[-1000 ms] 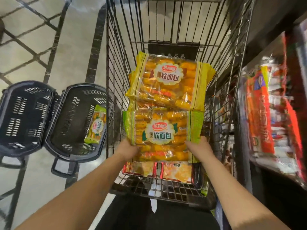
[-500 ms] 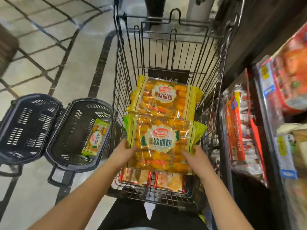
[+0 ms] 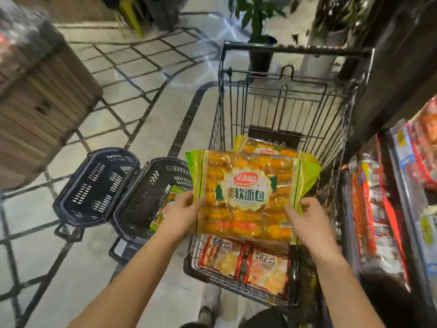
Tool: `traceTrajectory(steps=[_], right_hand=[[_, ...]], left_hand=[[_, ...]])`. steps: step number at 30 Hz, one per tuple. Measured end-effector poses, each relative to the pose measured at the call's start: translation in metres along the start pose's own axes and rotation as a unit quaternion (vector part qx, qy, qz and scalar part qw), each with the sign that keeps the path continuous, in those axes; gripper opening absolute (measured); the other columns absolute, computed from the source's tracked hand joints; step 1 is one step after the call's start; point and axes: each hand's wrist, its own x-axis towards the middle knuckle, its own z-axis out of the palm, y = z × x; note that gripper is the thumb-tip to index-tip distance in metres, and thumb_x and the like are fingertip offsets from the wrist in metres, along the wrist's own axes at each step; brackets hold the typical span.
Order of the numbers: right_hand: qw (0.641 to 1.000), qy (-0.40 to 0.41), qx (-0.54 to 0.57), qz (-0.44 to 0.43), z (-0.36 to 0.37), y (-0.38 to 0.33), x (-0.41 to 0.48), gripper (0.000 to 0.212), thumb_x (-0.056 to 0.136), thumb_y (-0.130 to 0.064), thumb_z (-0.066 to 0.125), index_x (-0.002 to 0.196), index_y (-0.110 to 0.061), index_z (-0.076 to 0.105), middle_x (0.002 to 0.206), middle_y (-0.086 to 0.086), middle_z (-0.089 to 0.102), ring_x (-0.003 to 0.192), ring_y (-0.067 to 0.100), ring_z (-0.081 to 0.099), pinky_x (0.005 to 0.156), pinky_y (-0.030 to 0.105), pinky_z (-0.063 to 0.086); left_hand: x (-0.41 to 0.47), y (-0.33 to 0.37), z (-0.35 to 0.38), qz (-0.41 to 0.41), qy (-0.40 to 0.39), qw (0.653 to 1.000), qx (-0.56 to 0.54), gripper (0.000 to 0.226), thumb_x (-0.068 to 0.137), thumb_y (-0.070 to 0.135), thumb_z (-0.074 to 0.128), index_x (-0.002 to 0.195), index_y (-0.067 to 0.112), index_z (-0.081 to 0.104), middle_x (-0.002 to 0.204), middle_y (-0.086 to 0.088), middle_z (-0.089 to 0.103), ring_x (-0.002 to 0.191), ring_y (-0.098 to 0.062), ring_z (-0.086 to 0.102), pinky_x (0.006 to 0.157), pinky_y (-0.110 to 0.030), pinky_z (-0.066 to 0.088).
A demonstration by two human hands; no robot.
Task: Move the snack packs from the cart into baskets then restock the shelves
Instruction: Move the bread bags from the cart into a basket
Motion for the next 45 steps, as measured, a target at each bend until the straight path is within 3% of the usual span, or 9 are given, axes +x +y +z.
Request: traceTrajectory(steps=[1,3,7,14,18,24,29,38,45], right_hand=[[1.000,0.002,-0.001,-0.013,0.002,-0.007,-0.004,0.058,0.099,-0.041,0.061,0.145,-0.011,0.043,0.114,0.003,0.059,0.089,0.014,0.058,0.078,0.031,0.043],[0.999,0.006,-0.015,-0.039,0.008,-0.022,-0.013,0.055,0.099,-0.036,0.062,0.143,-0.008,0.046,0.126,0.008,0.059,0.106,0.022,0.060,0.085,0.032,0.041],[0.996,0.018,-0.041,-0.078,0.029,-0.047,-0.032,0.048,0.098,-0.036,0.063,0.138,-0.009,0.053,0.142,0.009,0.057,0.129,0.027,0.054,0.100,0.037,0.043],[0.989,0.031,-0.076,-0.125,0.125,-0.105,-0.067,0.039,0.097,-0.034,0.066,0.127,-0.011,0.061,0.132,0.008,0.063,0.122,0.029,0.057,0.098,0.039,0.044],[0.988,0.041,-0.057,-0.135,0.200,-0.142,-0.089,0.028,0.095,-0.029,0.068,0.118,-0.012,0.064,0.116,0.009,0.066,0.103,0.025,0.059,0.090,0.038,0.047],[0.985,0.024,-0.071,-0.157,0.277,-0.200,-0.108,0.018,0.095,-0.035,0.067,0.110,-0.026,0.062,0.114,0.000,0.062,0.108,0.025,0.060,0.094,0.047,0.052],[0.980,0.000,-0.110,-0.166,0.315,-0.234,-0.088,0.023,0.092,-0.040,0.068,0.108,-0.024,0.068,0.106,-0.002,0.070,0.097,0.023,0.066,0.090,0.044,0.055],[0.970,-0.096,-0.148,-0.167,0.390,-0.267,0.009,0.027,0.082,-0.051,0.062,0.100,-0.032,0.070,0.094,-0.011,0.073,0.086,0.018,0.070,0.084,0.046,0.059],[0.950,-0.135,-0.216,-0.180,0.448,-0.268,0.096,0.017,0.095,-0.031,0.064,0.108,-0.023,0.069,0.107,0.000,0.071,0.097,0.024,0.064,0.080,0.031,0.045]], left_hand=[[-0.005,0.000,-0.007,0.005,0.023,1.000,0.015,0.020,0.100,0.040,0.060,0.114,0.031,0.071,0.110,0.009,0.075,0.104,-0.013,0.069,0.095,-0.040,0.054],[-0.014,-0.006,-0.024,0.012,0.064,0.998,0.027,0.018,0.104,0.035,0.056,0.104,0.026,0.072,0.102,0.007,0.074,0.096,-0.014,0.068,0.082,-0.033,0.051],[-0.031,-0.028,-0.058,0.002,0.102,0.995,0.004,0.020,0.103,0.032,0.058,0.095,0.020,0.073,0.095,0.001,0.075,0.091,-0.018,0.069,0.088,-0.041,0.055],[-0.043,-0.093,-0.163,-0.023,0.132,0.986,-0.094,0.017,0.095,0.037,0.064,0.086,0.028,0.075,0.086,0.001,0.076,0.082,-0.023,0.071,0.076,-0.045,0.060],[-0.043,-0.140,-0.231,-0.028,0.145,0.983,-0.111,0.017,0.098,0.031,0.063,0.090,0.019,0.072,0.090,-0.007,0.075,0.085,-0.028,0.071,0.076,-0.049,0.060],[-0.030,-0.188,-0.303,-0.041,0.150,0.979,-0.131,0.020,0.096,0.027,0.063,0.090,0.009,0.068,0.089,-0.019,0.071,0.078,-0.030,0.065,0.086,-0.052,0.054],[-0.003,-0.205,-0.329,-0.078,0.133,0.971,-0.182,0.022,0.095,0.020,0.063,0.073,0.014,0.061,0.060,0.006,0.056,0.065,-0.020,0.052,0.070,-0.037,0.043],[0.078,-0.231,-0.340,-0.188,0.117,0.955,-0.196,0.013,0.098,0.014,0.061,0.087,0.011,0.055,0.091,-0.015,0.063,0.087,-0.026,0.068,0.071,-0.035,0.064],[0.157,-0.251,-0.315,-0.312,0.117,0.900,-0.280,0.019,0.097,0.004,0.058,0.109,-0.008,0.066,0.116,-0.030,0.070,0.096,-0.030,0.072,0.074,-0.037,0.065]])
